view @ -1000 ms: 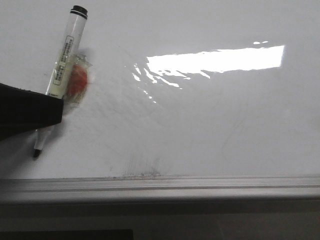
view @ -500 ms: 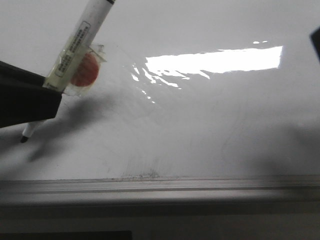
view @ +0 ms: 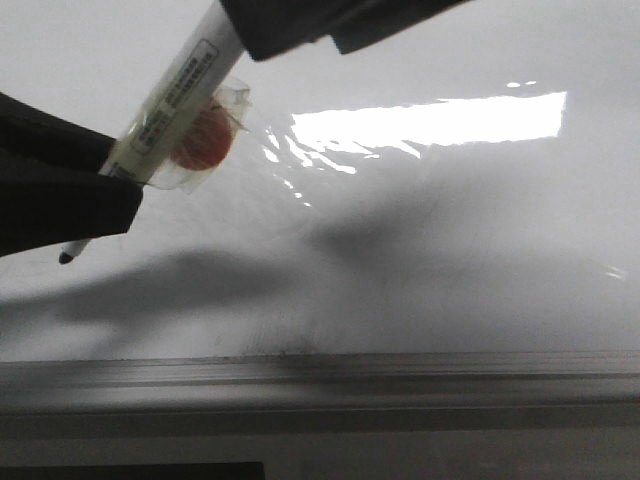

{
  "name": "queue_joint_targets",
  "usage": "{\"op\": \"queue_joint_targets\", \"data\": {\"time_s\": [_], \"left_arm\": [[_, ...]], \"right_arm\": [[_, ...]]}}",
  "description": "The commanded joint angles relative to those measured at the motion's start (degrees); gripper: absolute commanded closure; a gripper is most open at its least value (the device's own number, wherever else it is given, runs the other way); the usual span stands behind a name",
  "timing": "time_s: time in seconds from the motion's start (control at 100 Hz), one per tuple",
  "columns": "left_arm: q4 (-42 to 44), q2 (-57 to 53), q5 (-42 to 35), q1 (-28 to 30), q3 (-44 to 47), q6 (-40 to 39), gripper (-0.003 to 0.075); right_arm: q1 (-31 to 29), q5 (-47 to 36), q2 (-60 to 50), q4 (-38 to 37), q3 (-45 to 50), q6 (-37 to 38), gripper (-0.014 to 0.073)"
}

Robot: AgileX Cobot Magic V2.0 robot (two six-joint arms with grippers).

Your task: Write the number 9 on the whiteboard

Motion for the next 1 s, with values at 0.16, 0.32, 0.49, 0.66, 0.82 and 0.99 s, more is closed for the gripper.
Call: {"op": "queue_joint_targets", "data": {"time_s": [0.16, 0.32, 0.49, 0.66, 0.82, 0.99], "left_arm": [[-0.5, -0.6, -4.4, 0.0, -2.0, -0.4, 0.0741], [-0.9, -0.6, -4.4, 0.0, -2.0, -0.4, 0.0741], [-1.2, -0.6, -4.4, 0.0, -2.0, -0.4, 0.0679], [-2.0, -0.6, -4.4, 0.0, -2.0, -0.4, 0.0529], [-4.9, -1.8, -3.8, 0.0, -2.0, -0.4, 0.0508], [-11.3, -10.4, 5.3, 0.0, -2.0, -0.4, 0.0508]], "right_arm": [[0.2, -4.6, 4.9, 5.0, -4.7, -0.6, 0.0257], [0.2, -6.0, 6.9, 6.4, -5.5, -0.6, 0.041], [0.0, -6.1, 7.1, 6.4, -5.5, -0.6, 0.0642], [0.7, -5.8, 7.1, 6.4, -5.5, -0.8, 0.0664], [0.7, -5.9, 7.0, 6.2, -5.5, -1.5, 0.0664], [-0.9, -5.6, 5.2, 6.2, -5.5, -1.5, 0.065]]}}
